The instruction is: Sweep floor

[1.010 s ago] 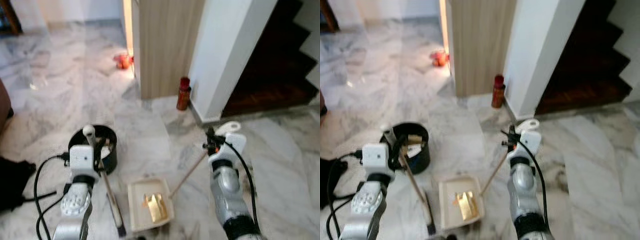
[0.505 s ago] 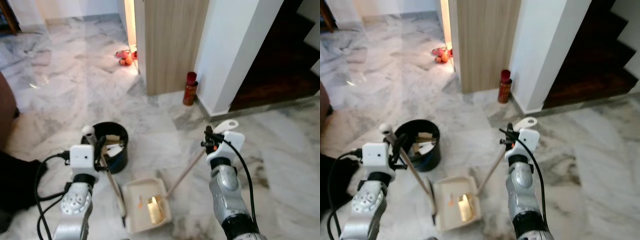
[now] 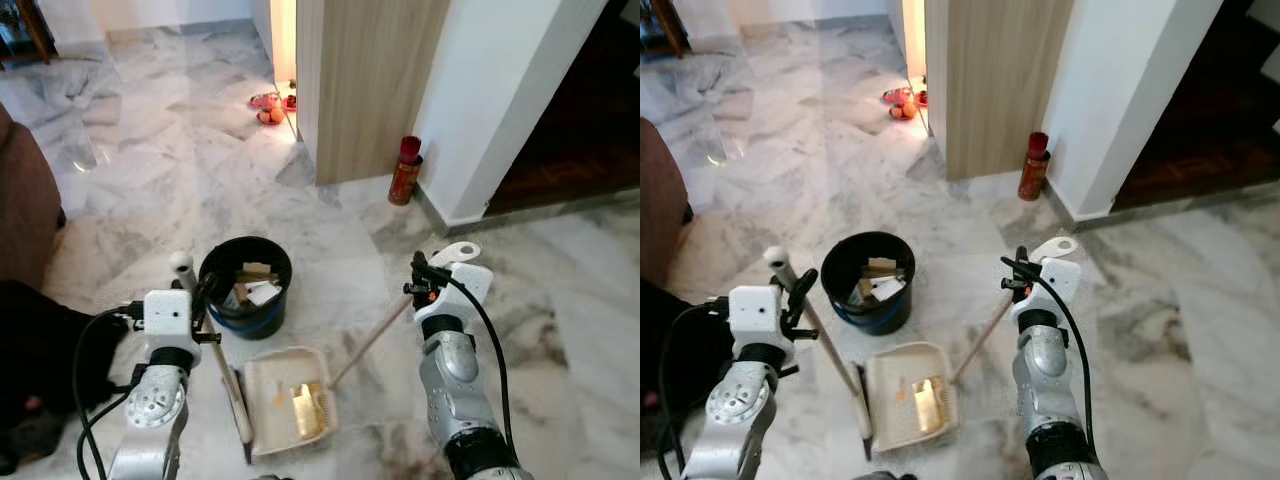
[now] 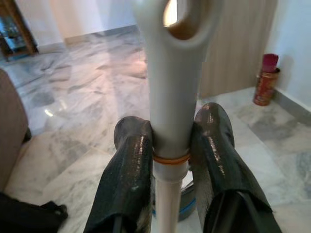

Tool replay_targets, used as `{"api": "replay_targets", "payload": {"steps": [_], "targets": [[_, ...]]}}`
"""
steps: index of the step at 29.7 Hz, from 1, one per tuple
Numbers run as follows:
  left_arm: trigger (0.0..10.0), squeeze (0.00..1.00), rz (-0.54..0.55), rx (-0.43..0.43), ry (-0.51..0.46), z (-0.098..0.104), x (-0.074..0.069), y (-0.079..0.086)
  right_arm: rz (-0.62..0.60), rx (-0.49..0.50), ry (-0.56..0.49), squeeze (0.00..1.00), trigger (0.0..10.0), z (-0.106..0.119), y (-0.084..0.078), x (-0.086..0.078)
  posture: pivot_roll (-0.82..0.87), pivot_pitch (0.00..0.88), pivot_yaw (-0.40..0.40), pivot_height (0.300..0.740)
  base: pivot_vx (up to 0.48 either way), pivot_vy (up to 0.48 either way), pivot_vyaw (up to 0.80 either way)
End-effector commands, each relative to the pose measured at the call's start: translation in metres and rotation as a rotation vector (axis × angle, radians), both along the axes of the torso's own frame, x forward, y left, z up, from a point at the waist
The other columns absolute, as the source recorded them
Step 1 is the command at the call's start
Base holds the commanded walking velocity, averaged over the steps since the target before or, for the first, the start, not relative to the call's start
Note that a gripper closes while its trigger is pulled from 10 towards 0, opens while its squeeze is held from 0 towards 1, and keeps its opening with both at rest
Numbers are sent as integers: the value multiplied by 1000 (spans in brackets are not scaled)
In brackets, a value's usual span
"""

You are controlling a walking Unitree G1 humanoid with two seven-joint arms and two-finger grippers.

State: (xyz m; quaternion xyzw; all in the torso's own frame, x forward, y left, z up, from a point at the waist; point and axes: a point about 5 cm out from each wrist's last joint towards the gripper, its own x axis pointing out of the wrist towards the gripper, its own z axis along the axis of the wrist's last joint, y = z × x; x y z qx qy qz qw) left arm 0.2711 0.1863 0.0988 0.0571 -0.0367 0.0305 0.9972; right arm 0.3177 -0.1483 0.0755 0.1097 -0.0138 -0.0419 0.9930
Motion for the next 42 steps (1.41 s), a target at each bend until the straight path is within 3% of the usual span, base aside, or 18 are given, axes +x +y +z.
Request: {"api": "replay_targets", "payload": {"steps": [1, 14, 24, 37, 42], "targets": [[10000, 0, 7, 18, -32, 7, 0, 4, -2, -6, -43, 0, 10000, 11, 0, 5, 146, 106, -26, 740, 0, 364, 0], [10000, 0, 8, 15, -32, 7, 1, 3, 3, -11, -51, 0, 10000, 13, 0, 6, 146, 104, -31, 740, 0, 361, 0], [10000, 0, 15, 35, -35, 7, 1, 6, 13, -29, -81, 0, 10000, 22, 0, 8, 145, 102, -32, 740, 0, 0, 0], [10000, 0, 22, 59, -31, 6, 0, 11, -17, -31, -201, 0, 10000, 58, -8, 5, 148, 97, -32, 740, 0, 0, 0], [10000, 0, 17, 67, -32, 5, 0, 10, 3, -27, -240, 0, 10000, 76, -10, -7, 151, 93, -35, 740, 0, 0, 0]]}}
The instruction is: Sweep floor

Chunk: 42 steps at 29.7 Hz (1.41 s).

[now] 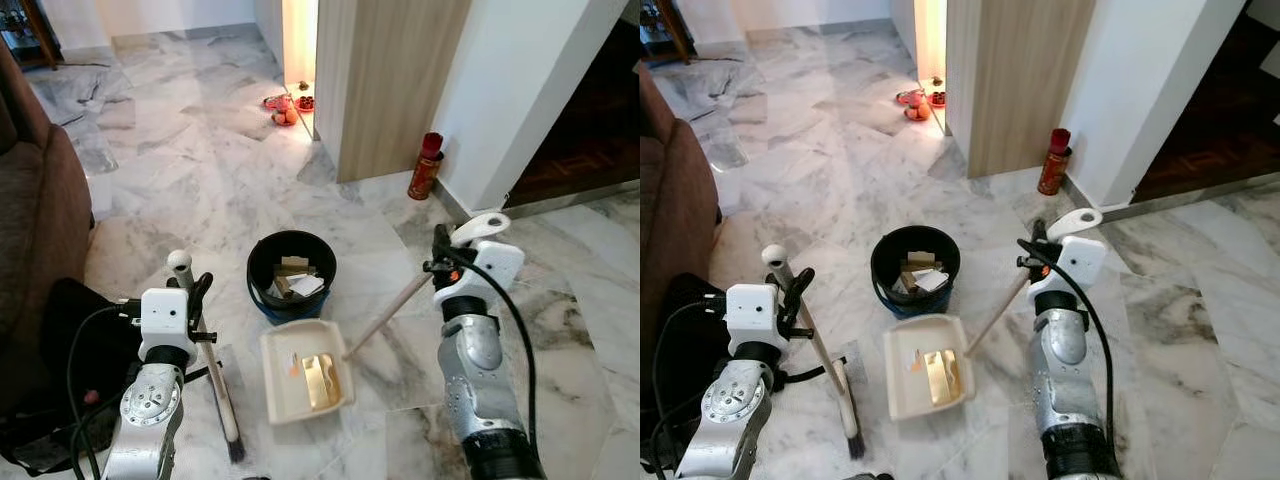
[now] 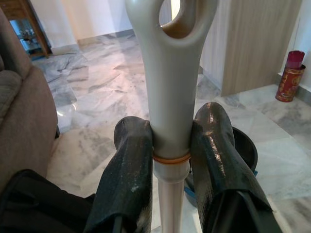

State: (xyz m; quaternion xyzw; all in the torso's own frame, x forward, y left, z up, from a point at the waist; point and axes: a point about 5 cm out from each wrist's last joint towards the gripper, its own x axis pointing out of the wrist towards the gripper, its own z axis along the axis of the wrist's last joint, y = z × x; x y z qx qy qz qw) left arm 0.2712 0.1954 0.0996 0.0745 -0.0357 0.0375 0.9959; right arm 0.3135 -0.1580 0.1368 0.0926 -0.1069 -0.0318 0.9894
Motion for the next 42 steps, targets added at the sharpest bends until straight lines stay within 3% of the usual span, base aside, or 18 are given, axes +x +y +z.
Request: {"api": "replay_targets", "payload": {"steps": [1, 12, 16, 18, 28, 42], "targets": [[10000, 0, 0, 34, -34, 4, 0, 1, 9, 13, -57, 0, 10000, 17, 0, -4, 150, 91, -35, 740, 0, 0, 0], [10000, 0, -10, 33, -37, 4, 1, -1, 20, 10, -68, 0, 10000, 43, -10, -29, 137, 79, -35, 740, 0, 0, 0], [10000, 0, -12, 40, -45, 4, 1, -2, 21, 23, -97, 0, 10000, 56, -8, -29, 135, 79, -36, 740, 0, 0, 0], [10000, 0, -11, 43, -53, 4, 0, -2, 25, 50, -162, 0, 10000, 78, -3, -26, 132, 80, -35, 740, 0, 0, 0], [10000, 0, -6, 48, -52, 3, -2, 0, 0, 86, -279, 0, 10000, 112, 2, -17, 143, 80, -39, 740, 0, 0, 0], [10000, 0, 17, 76, -51, 3, -5, 5, -8, 112, -274, 0, 10000, 112, 8, -10, 157, 77, -38, 740, 103, 0, 0]]}}
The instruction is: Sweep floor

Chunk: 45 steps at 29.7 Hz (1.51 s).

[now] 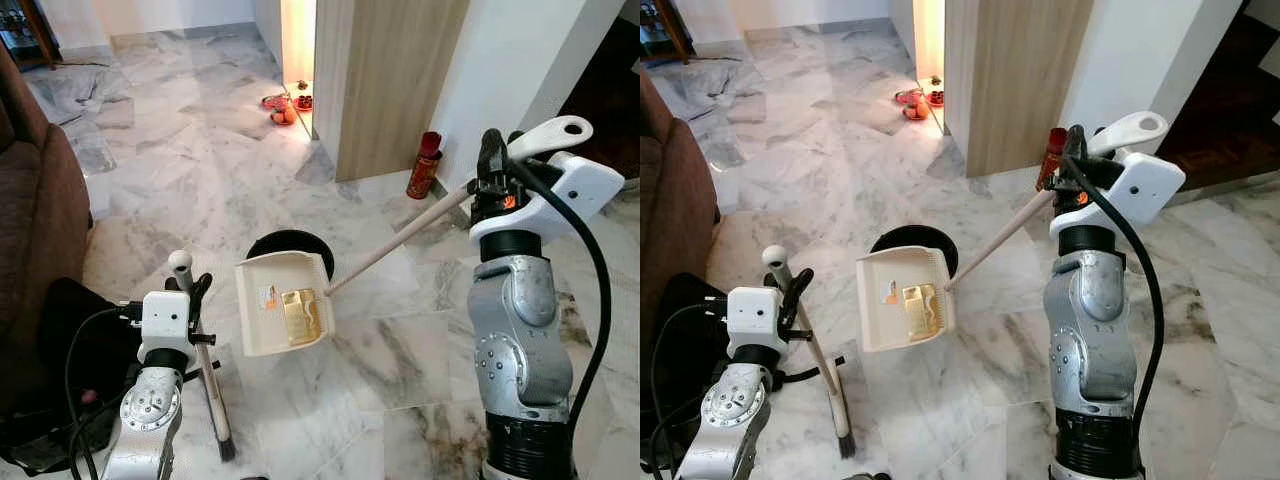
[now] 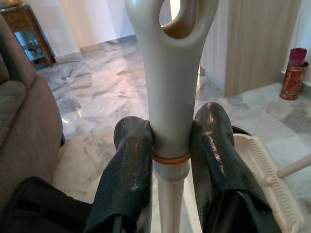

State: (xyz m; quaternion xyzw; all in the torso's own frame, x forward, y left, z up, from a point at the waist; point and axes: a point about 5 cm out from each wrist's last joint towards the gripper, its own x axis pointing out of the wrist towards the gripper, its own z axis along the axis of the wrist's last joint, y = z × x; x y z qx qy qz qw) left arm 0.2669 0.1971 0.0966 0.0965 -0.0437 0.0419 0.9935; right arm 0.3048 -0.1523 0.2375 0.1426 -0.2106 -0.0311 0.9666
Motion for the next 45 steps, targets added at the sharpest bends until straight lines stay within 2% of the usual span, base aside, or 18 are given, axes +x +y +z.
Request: {"api": "replay_targets", "payload": {"steps": [1, 14, 29, 37, 45], "targets": [[10000, 0, 7, 31, -36, 6, -1, 3, -1, 15, -60, 0, 10000, 11, 2, -1, 157, 77, -38, 740, 352, 0, 0], [10000, 0, 16, 29, -45, 6, -3, 4, 1, 14, -81, 0, 10000, 17, 0, 1, 154, 79, -37, 740, 365, 0, 0], [10000, 0, 10, 24, -50, 7, 0, 2, 57, -20, -85, 0, 10000, 17, 8, -1, 153, 73, -42, 740, 371, 0, 0], [10000, 0, 14, 21, -54, 7, 0, 2, 71, -19, -95, 0, 10000, 19, 9, -1, 152, 70, -44, 740, 371, 0, 501], [10000, 0, 14, 24, -55, 7, 1, 3, 82, -9, -92, 0, 10000, 17, 11, 0, 158, 60, -44, 740, 369, 0, 0]]}}
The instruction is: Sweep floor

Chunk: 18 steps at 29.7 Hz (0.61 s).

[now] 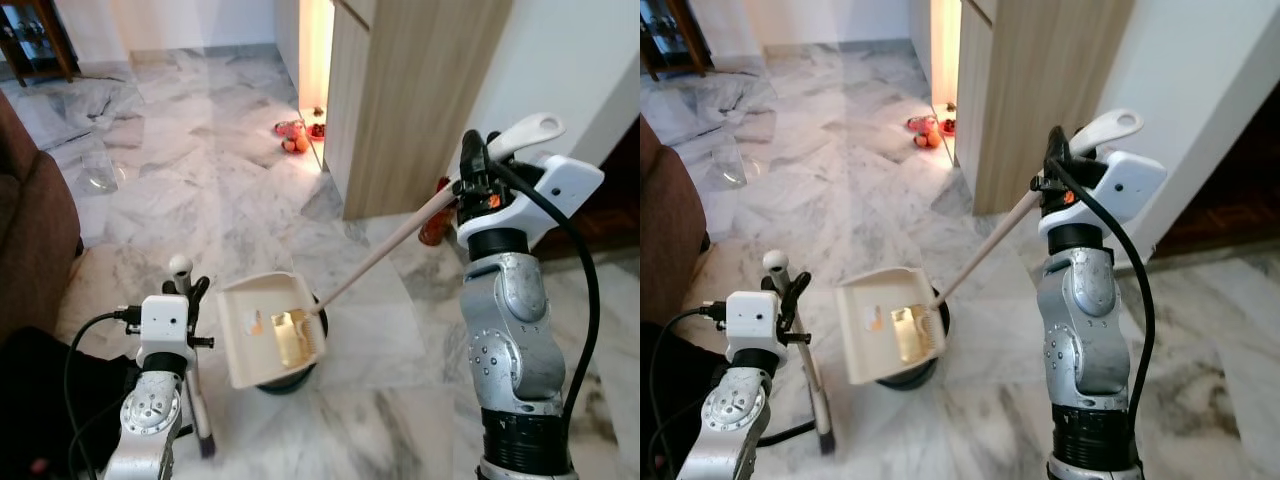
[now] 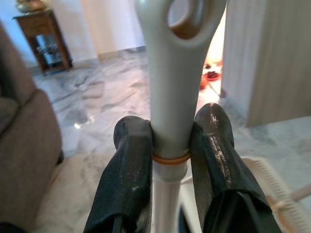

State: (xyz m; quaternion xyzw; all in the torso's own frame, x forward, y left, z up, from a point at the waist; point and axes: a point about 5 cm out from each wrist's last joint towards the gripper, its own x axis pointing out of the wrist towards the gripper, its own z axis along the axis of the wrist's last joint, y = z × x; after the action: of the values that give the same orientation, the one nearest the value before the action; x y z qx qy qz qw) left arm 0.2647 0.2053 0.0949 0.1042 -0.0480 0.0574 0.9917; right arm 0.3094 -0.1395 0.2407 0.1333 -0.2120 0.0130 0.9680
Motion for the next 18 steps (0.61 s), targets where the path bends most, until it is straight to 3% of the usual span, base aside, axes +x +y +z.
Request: {"api": "replay_targets", "payload": {"steps": [1, 9, 18], "targets": [[10000, 0, -19, 11, -44, 9, 3, -6, 8, 34, -75, 0, 10000, 13, -2, -5, 162, 53, -42, 740, 371, 0, 0], [10000, 0, -24, 18, -49, 10, 5, -5, 30, 28, -63, 0, 10000, 9, 0, -6, 165, 33, -43, 740, 350, 0, 0], [10000, 0, -46, 25, -62, 12, 6, -8, 55, 20, -74, 0, 10000, 11, 4, -6, 161, 24, -32, 740, 0, 0, 0]]}}
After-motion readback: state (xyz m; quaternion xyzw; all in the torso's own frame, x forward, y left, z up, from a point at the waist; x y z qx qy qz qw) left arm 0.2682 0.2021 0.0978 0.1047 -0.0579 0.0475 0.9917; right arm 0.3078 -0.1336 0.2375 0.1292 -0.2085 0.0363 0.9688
